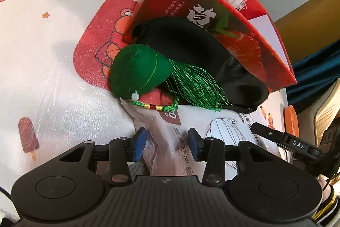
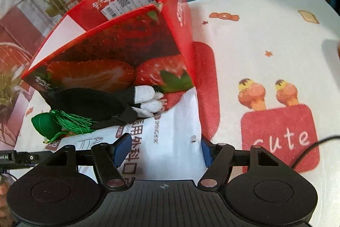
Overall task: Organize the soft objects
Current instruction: 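Move both grippers to the white mask bag and close on its edge, then lift the white mask bag with both grippers toward the red box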
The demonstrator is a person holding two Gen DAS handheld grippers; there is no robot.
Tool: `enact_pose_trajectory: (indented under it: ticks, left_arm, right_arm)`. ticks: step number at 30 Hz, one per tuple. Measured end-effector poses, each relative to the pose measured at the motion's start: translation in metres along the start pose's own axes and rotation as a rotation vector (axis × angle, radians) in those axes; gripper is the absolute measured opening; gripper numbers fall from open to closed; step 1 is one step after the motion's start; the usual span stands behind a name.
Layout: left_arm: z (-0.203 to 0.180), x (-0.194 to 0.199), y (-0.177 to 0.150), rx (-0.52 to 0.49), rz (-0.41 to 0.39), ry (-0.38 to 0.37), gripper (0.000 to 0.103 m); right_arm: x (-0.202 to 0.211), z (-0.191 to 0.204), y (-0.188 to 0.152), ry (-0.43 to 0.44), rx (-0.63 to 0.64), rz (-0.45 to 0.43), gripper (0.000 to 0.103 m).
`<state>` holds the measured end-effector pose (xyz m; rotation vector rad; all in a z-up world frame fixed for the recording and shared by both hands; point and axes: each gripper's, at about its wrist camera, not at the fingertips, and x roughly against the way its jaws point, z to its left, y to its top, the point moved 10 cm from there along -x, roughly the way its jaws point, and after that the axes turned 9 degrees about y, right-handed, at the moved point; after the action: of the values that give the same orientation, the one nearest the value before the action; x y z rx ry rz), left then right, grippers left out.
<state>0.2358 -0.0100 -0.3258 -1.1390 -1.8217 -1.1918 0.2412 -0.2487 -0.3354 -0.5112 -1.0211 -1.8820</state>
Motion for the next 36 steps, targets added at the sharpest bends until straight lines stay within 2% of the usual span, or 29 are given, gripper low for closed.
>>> enact_pose_trajectory:
  ticks: [4,9,21,24,29,32,36]
  left_arm:
    - [-0.001,-0.007,0.004,-0.007,0.014,0.001,0.048]
    - [0.001,-0.012,0.004,-0.005,0.015,-0.007,0.054]
    - [0.007,-0.019,0.000,0.008,0.000,-0.035,0.054]
    - [0.007,-0.018,0.001,0.000,0.010,-0.039,0.054]
    - [0.003,-0.021,0.004,-0.059,0.033,-0.045,0.055]
    - [0.000,-0.024,0.006,-0.095,0.059,-0.049,0.055]
    - [-0.006,-0.022,0.011,-0.133,0.076,-0.032,0.055]
  right_arm:
    - [-0.005,0.004,0.003,0.058,-0.035,0.023,0.064]
    - [-0.017,0.009,-0.003,0.080,-0.023,0.049,0.064]
    - [-0.020,0.014,-0.002,0.066,0.068,0.065,0.065]
    - [-0.023,0.015,-0.002,0.097,0.088,0.101,0.070]
    - [-0.025,0.019,0.001,0.136,0.155,0.185,0.072]
    - [-0.022,0.023,0.003,0.136,0.175,0.209,0.066]
    - [-0.013,0.027,0.003,0.148,0.191,0.195,0.061]
